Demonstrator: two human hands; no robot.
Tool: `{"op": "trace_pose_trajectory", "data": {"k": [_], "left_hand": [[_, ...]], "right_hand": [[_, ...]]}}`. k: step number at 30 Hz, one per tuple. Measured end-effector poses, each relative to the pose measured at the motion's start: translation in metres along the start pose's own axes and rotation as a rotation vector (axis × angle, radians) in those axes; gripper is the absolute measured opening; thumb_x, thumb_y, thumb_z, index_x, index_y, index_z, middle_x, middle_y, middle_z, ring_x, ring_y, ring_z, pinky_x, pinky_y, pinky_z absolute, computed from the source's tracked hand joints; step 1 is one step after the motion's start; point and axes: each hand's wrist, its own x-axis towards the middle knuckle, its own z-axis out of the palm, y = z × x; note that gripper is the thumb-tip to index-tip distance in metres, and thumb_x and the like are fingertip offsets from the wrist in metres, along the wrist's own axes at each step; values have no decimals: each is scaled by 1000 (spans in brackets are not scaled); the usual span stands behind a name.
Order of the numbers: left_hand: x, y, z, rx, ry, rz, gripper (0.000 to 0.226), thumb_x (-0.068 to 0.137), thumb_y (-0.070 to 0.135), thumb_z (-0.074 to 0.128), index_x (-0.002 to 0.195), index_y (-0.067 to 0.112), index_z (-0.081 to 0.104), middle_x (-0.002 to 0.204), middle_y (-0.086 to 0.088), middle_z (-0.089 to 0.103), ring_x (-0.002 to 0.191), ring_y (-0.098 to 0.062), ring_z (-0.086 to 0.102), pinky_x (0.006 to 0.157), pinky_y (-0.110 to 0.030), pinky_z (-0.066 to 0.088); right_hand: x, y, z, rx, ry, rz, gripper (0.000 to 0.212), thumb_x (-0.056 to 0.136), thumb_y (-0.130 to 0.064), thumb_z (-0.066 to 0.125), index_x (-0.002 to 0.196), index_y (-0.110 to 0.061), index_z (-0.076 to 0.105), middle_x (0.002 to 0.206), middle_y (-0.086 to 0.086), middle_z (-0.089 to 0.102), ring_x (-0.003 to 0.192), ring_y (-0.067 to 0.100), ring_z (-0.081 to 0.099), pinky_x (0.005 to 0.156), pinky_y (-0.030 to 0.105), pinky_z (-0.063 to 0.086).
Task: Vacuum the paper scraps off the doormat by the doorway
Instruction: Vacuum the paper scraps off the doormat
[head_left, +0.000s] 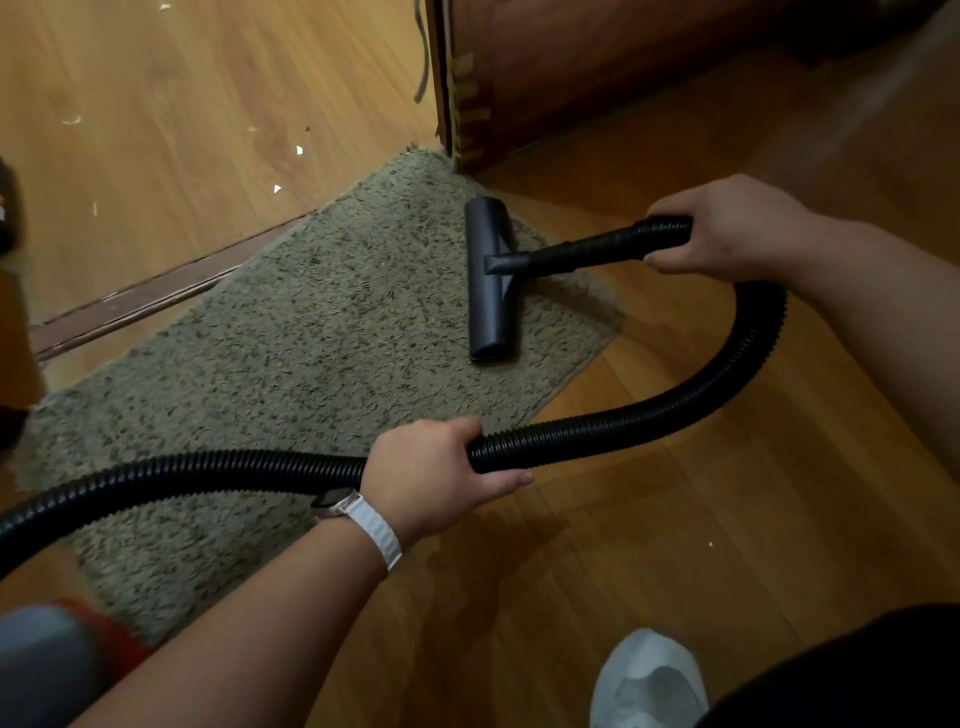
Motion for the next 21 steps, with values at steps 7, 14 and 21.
{"op": "trace_pose_trajectory", "data": {"k": [7,14,21], "left_hand": [[0,2,2,29,-3,12,65,69,92,41,76,28,49,60,10,53,61,-8,57,51,-25,41],[-1,0,6,33,1,24,66,69,93,38,73,28,46,59,11,52,60,-8,55,52,-25,42],[1,1,3,27,23,20,64,69,92,40,71,28,45,57,11,49,54,-8,50,47,-24,34]], "right_hand": [[-7,-8,5,0,-39,-118,17,93,-35,67,109,-37,63,75,-6,61,65,11,56,54,29,39],[-8,-10,8,37,-29,-145,21,92,-34,68,112,-36,65,75,-6,62,65,9,57,55,28,40],[-12,6,-4,199,69,-24,24,93,-36,68,116,-39,63,81,-4,61,69,13,57,55,29,39]]}}
